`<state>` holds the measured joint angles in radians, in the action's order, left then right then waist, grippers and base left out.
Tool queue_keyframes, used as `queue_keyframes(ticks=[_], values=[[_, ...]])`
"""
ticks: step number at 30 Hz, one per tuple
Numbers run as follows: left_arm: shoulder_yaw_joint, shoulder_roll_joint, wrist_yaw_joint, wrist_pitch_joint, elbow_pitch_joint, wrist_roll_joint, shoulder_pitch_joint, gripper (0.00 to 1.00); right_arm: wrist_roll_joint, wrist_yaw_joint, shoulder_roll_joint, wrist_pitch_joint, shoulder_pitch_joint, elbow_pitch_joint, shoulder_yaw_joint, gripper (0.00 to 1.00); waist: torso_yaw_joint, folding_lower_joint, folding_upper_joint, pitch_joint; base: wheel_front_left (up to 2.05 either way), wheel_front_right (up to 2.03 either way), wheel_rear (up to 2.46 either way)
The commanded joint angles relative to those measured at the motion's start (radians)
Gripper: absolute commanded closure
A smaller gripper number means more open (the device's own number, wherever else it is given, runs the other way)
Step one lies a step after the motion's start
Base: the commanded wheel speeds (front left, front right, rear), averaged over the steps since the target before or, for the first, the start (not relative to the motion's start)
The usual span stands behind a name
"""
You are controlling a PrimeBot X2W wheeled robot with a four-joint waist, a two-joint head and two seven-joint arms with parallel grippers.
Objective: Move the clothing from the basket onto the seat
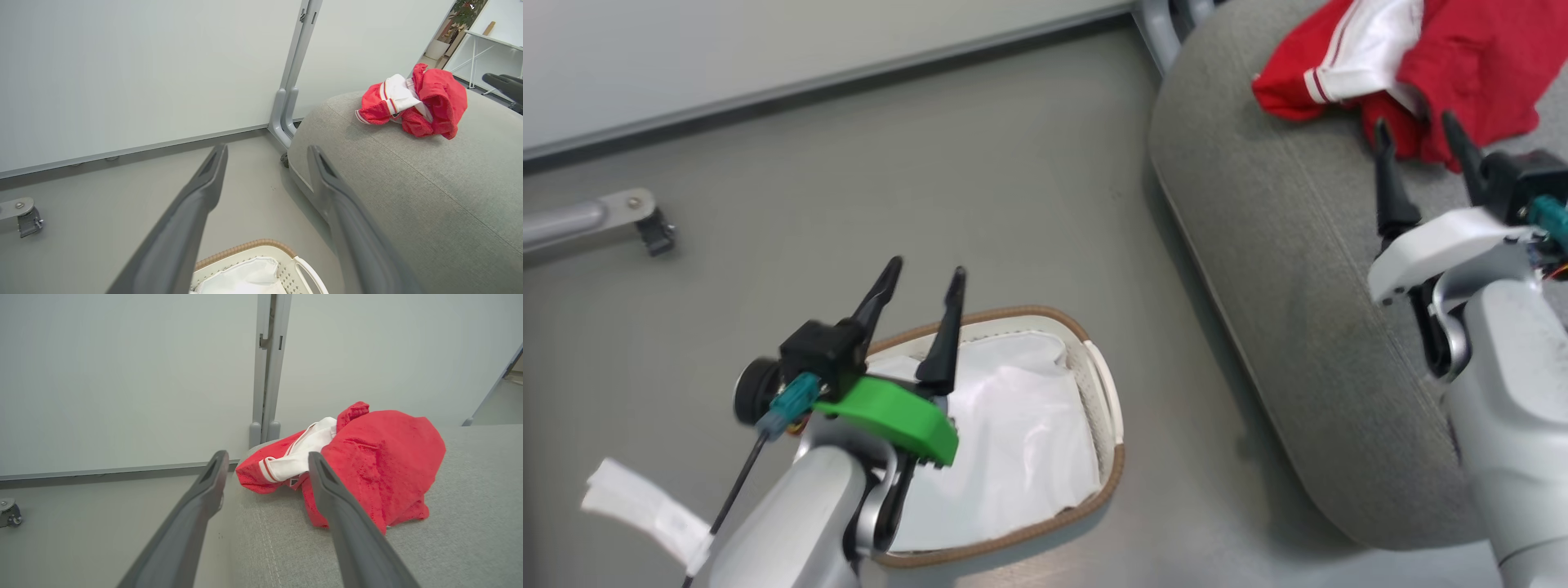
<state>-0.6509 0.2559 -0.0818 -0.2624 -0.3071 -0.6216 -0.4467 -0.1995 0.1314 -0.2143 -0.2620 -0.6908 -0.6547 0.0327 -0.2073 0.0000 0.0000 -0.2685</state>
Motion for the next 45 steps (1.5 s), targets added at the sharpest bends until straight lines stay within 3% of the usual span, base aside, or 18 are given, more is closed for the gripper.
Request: queue_keyframes(ticks=[1,13,25,33,45], values=[[0.033,-0.003,0.003,-0.003,0.004,0.011,0.043,0.0,0.006,-0.001,0.016,-0.004,0.042,0.015,-0.007,0.0,0.081,0.0,0.0,0.079,0.0,0.0,0.0],[0.316,-0.079,0.028,-0.002,0.076,0.11,0.323,0.0,0.089,-0.001,0.153,-0.004,0.33,0.235,-0.087,0.0,0.198,0.0,0.0,0.155,0.0,0.0,0.0],[0.528,-0.149,0.073,-0.002,0.146,0.21,0.506,0.0,0.028,-0.001,0.161,-0.004,0.526,0.366,-0.019,0.0,0.211,0.0,0.0,0.179,0.0,0.0,0.0],[0.595,-0.181,0.108,-0.002,0.145,0.247,0.539,0.0,0.055,-0.001,0.162,-0.004,0.557,0.369,-0.02,0.0,0.21,0.0,0.0,0.176,0.0,0.0,0.0],[0.603,-0.199,0.142,-0.002,0.119,0.287,0.512,0.0,0.052,-0.001,0.162,-0.004,0.551,0.355,-0.007,0.0,0.224,0.0,0.0,0.177,0.0,0.0,0.0]])
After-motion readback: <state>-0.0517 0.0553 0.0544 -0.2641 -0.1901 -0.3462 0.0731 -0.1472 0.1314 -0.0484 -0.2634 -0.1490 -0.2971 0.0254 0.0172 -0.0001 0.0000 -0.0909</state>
